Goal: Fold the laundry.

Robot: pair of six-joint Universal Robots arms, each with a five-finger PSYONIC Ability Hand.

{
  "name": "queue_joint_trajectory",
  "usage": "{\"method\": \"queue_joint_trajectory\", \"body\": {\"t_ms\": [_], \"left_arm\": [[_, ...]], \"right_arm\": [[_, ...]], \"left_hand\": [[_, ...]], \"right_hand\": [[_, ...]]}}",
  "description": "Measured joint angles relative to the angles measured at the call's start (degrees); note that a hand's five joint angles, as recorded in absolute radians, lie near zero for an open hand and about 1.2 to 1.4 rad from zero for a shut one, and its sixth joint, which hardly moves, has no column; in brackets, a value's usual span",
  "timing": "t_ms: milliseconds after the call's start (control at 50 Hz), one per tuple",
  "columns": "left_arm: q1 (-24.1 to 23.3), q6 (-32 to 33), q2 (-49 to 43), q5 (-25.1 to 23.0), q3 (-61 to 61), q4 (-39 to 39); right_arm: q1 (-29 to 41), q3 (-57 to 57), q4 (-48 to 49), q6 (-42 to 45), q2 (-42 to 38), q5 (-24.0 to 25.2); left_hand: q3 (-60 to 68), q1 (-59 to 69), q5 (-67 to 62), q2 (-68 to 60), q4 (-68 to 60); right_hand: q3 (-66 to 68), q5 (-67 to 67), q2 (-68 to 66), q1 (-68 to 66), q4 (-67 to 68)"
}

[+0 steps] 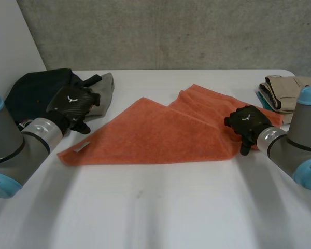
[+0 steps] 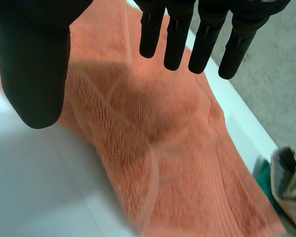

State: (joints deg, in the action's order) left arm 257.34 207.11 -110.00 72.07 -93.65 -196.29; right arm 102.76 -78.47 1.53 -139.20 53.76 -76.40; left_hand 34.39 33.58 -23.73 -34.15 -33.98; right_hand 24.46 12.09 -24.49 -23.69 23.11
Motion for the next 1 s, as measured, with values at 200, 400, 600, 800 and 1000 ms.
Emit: {"method": "queue_joint_trajectory", "body": {"t_ms": [200,400,600,800,1000], "left_arm": [[0.98,-3.6,1.41,-1.17,1.22,7.09],[1.45,-4.11,2.28,-2.49,1.01,14.6],[5.2,-2.01,2.58,-1.13,-2.61,16.76],[9.87,5.5,-2.25,-2.74,-3.32,15.69],[10.32,8.63,-8.41,-3.07,-0.68,15.54]], "right_arm": [[2.21,0.68,4.05,-0.07,-1.66,-4.73],[7.75,-2.51,11.03,-7.97,10.8,-4.3],[12.48,1.11,8.62,-12.13,13.55,-9.25],[11.72,2.27,7.34,-8.81,10.28,-10.99],[10.61,2.32,7.54,-8.01,8.73,-10.62]], "left_hand": [[-21.4,-21.04,20.86,21.06,21.34],[-22.57,-22.07,21.2,22.7,22.6],[-8.7,-6.91,7.68,8.43,8.02],[-0.63,0.5,0.0,0.33,0.11],[3.14,4.11,-3.59,-3.36,-3.56]], "right_hand": [[42.81,44.39,-42.6,-40.57,44.69],[43.07,44.42,-42.6,-40.57,45.03],[43.07,44.42,-42.6,-40.57,45.03],[43.07,44.42,-42.6,-40.56,45.03],[43.07,44.38,-42.6,-40.57,45.03]]}}
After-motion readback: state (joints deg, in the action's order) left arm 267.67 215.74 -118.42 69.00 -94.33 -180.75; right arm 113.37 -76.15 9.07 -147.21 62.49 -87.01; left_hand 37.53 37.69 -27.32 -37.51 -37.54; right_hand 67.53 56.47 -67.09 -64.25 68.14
